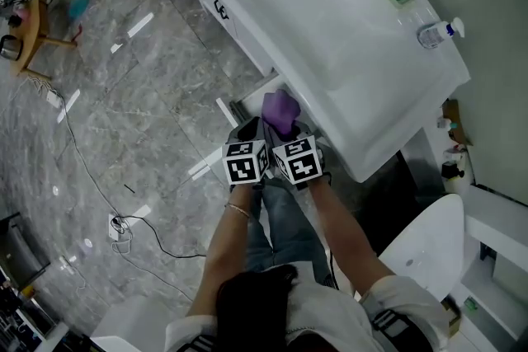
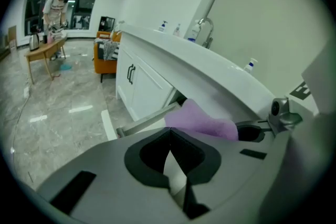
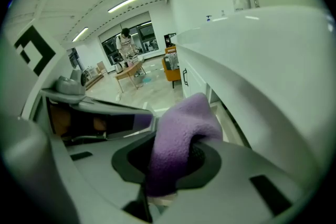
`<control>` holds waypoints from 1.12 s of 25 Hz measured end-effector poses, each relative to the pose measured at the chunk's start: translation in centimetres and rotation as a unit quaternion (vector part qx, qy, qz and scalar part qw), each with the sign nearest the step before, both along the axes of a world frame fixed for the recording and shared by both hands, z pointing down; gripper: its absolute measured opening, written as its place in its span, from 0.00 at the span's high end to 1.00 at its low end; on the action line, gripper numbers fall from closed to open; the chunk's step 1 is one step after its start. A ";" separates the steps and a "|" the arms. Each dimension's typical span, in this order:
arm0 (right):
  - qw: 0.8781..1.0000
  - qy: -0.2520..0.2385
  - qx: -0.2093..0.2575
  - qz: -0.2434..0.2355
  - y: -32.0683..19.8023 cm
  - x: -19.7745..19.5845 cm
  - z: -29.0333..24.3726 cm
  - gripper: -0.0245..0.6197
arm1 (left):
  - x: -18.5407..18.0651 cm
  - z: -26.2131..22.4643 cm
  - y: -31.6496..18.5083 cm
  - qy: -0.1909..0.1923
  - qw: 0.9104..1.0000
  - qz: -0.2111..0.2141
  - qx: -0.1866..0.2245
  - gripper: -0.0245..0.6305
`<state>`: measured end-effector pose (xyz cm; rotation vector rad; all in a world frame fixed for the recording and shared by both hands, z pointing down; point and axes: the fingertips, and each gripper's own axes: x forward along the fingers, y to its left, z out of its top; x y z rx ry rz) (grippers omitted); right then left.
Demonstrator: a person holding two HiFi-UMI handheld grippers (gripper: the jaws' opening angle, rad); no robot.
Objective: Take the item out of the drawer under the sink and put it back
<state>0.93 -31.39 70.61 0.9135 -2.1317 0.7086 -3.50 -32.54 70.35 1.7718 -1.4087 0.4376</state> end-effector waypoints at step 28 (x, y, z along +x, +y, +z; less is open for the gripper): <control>0.997 0.032 -0.062 0.030 -2.4 0.5 11.3 0.81 | -1.0 6.1 -1.5 0.040 0.994 -0.034 -0.099 0.96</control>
